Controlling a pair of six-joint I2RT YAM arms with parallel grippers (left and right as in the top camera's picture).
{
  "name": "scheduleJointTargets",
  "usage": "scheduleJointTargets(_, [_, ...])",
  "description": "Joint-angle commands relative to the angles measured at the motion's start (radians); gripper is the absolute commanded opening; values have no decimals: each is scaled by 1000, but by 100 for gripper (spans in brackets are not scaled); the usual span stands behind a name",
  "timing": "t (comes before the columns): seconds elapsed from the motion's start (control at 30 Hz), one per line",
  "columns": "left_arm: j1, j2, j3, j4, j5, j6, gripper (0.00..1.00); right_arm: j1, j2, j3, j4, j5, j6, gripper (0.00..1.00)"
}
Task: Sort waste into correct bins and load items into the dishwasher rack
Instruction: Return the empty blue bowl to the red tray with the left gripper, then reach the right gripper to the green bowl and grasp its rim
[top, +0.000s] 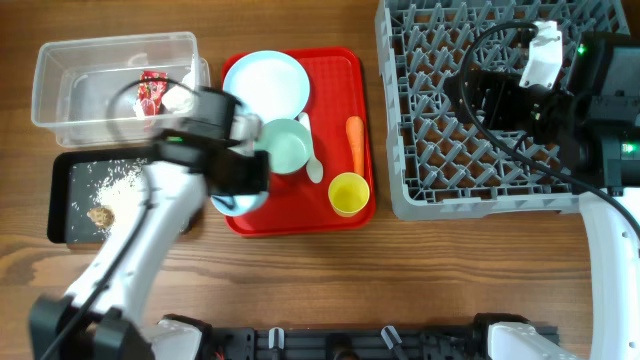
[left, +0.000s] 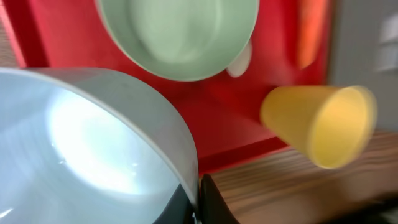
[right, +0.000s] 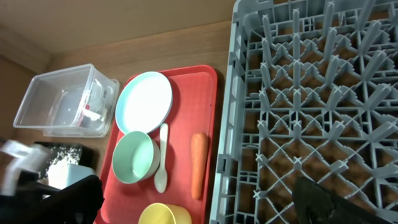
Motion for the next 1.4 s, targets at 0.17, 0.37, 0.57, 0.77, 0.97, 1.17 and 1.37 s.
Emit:
scheduleJointTargets(0.17, [-174, 149, -51, 102, -238, -106, 8, 3, 10, 24, 2, 18, 1, 100])
scheduleJointTargets(0.37, [-176, 160, -50, 146, -238, -107, 70, 3, 10, 24, 3, 17, 3, 99])
scheduleJointTargets(0.57, [-171, 150, -30, 156, -238, -129, 100, 3, 10, 24, 86, -64, 11, 95])
scheduleJointTargets(0.77, [-70, 76, 111, 137, -236, -216, 100, 55, 11, 24, 268, -66, 176, 96])
scheduleJointTargets(0.97, [158, -35, 212, 130, -111, -229, 100, 240, 98, 24, 425, 78, 278, 96])
scheduleJointTargets(1.17, [356, -93, 213, 118, -64, -235, 100, 404, 323, 24, 502, 173, 378, 93])
scheduleJointTargets(1.37, [492, -76, 212, 110, 14, -234, 100, 487, 576, 24, 542, 173, 469, 80])
